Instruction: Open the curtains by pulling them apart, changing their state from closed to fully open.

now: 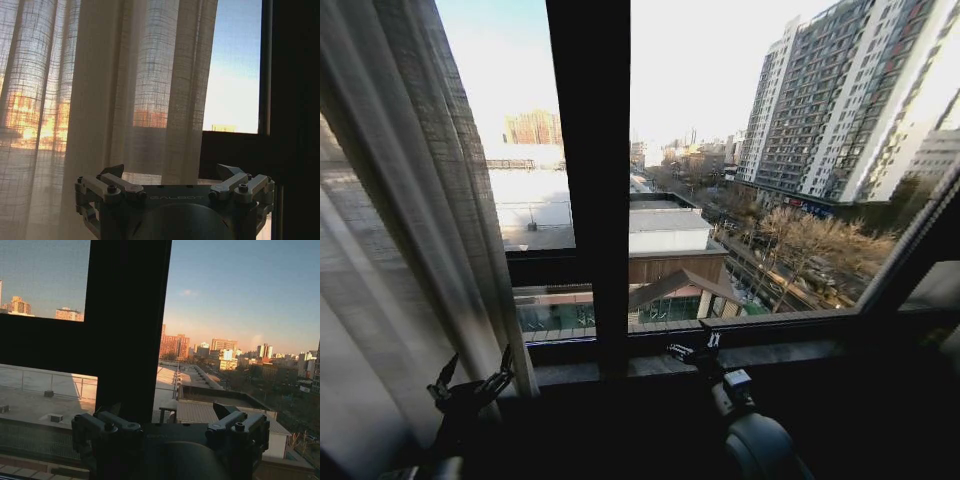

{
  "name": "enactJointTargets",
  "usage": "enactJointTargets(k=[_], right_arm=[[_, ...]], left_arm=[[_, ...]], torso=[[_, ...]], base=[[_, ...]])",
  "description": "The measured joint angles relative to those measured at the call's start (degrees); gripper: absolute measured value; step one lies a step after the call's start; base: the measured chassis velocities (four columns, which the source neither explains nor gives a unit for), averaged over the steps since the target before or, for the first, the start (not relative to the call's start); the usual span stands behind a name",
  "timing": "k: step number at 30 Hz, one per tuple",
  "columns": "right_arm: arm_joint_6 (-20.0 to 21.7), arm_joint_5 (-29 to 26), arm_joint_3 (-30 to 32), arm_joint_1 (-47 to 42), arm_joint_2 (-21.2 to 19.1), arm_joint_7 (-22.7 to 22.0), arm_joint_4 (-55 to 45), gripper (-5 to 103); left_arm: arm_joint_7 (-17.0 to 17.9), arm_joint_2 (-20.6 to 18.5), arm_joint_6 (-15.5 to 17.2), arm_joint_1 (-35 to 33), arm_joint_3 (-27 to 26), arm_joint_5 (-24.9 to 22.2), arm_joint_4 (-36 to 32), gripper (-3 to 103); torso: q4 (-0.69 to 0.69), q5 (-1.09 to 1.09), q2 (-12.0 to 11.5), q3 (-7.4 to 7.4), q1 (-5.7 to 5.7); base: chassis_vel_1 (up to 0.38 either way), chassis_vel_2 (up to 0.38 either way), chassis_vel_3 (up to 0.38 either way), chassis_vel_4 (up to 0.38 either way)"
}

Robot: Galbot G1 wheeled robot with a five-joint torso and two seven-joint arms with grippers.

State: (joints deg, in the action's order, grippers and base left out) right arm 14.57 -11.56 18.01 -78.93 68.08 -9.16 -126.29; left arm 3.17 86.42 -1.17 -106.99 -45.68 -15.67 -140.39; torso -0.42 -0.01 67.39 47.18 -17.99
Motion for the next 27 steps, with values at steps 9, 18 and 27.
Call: enactJointTargets(k=[9,18,27], right_arm=[[-0.5,-0.4,0.5,0.3,0.4,-0.3,0.9,100],[-0.7,-0.2,0.4,0.9,0.8,-0.3,2.7,100],[-1.0,-0.1,-0.3,2.1,1.5,-0.3,4.5,100]], left_arm=[[0.0,-1.1,0.2,1.3,-1.3,-0.9,1.7,100],[-2.0,-6.4,0.3,7.8,-9.8,-4.8,11.3,100],[-4.6,-12.1,2.8,12.8,-8.7,-7.7,16.9,100]], torso=[[-0.01,-0.03,0.0,0.0,-0.03],[-0.03,0.05,0.0,0.01,0.01],[0.0,-0.01,0.0,0.01,0.0]], base=[[0.162,0.194,-0.181,-0.22],[-0.015,-0.024,0.013,0.02],[-0.004,-0.006,0.004,0.003]])
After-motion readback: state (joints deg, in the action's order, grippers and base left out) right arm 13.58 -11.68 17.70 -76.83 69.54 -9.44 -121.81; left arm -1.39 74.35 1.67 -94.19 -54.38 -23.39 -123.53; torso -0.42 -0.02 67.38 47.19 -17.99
